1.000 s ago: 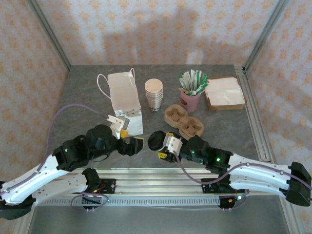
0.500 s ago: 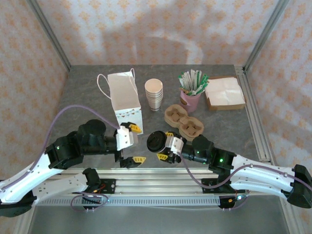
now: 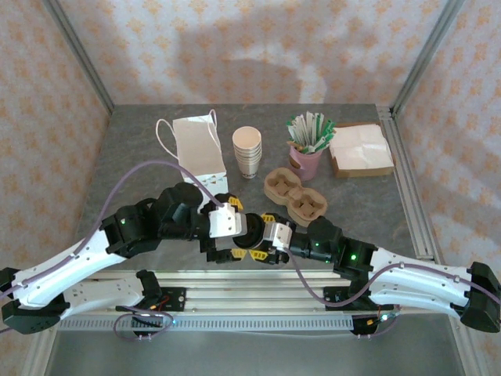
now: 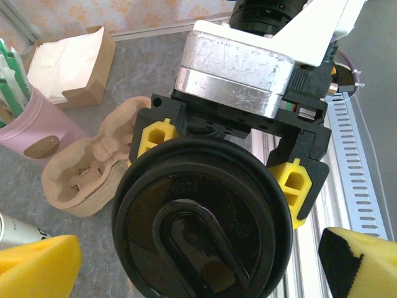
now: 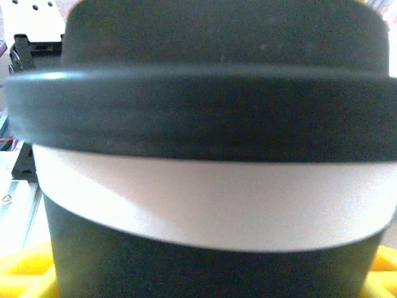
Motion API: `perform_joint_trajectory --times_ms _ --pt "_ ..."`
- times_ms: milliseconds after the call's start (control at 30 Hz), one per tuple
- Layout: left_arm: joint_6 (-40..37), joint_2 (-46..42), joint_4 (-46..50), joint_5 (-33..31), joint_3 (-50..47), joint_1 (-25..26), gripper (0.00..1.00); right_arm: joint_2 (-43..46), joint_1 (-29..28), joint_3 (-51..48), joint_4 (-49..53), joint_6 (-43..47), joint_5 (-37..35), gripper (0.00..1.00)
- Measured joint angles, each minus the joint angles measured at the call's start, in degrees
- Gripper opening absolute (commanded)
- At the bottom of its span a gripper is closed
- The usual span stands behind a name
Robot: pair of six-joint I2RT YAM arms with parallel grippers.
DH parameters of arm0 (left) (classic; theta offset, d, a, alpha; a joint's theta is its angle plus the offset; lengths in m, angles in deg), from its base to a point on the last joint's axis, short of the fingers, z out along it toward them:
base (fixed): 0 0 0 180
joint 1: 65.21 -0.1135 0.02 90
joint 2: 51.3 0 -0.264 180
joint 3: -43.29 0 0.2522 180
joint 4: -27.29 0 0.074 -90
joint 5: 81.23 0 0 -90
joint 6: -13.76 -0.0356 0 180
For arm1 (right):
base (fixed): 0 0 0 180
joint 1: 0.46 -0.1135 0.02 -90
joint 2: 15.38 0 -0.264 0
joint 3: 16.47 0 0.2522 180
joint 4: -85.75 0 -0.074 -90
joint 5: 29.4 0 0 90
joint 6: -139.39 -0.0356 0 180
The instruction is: Pack the takeout coffee
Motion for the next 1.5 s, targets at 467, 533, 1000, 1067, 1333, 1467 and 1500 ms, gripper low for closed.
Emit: perform_joint_trajectory --times_ms 467,533,1000,1067,1333,1467,1500 --pt "-1.27 4.15 2.47 -1.46 0.92 1.53 1.00 -1.73 -0.20 0.96 -1.05 0.13 0.22 0.74" --pt "-1.25 4.15 2.47 -1.60 0.92 1.57 1.00 -1.90 -0.20 0.96 -1.38 -0.04 0.31 0.74" --pt "-0.76 3.17 1.86 -4.55 0.63 1.68 1.00 -3.21 -0.22 0.96 -3.15 -0.24 0.72 0.73" --pt "-0.79 2.95 1.88 -5.57 0.63 1.66 1.00 -3.21 -0.48 0.96 -3.19 -0.24 1.33 0.73" --pt "-0.31 1.86 1.46 -5.75 -0.33 1.99 1.00 -3.21 -0.48 0.96 -3.61 -0.20 1.90 0.73" --pt "0.11 2.38 1.49 -4.79 -0.90 1.99 1.00 -3.21 -0.59 0.98 -3.61 -0.02 2.89 0.73" --pt "0.17 2.73 1.44 -4.50 -0.90 1.99 1.00 -3.21 -0.59 1.01 -3.58 0.00 2.99 0.73"
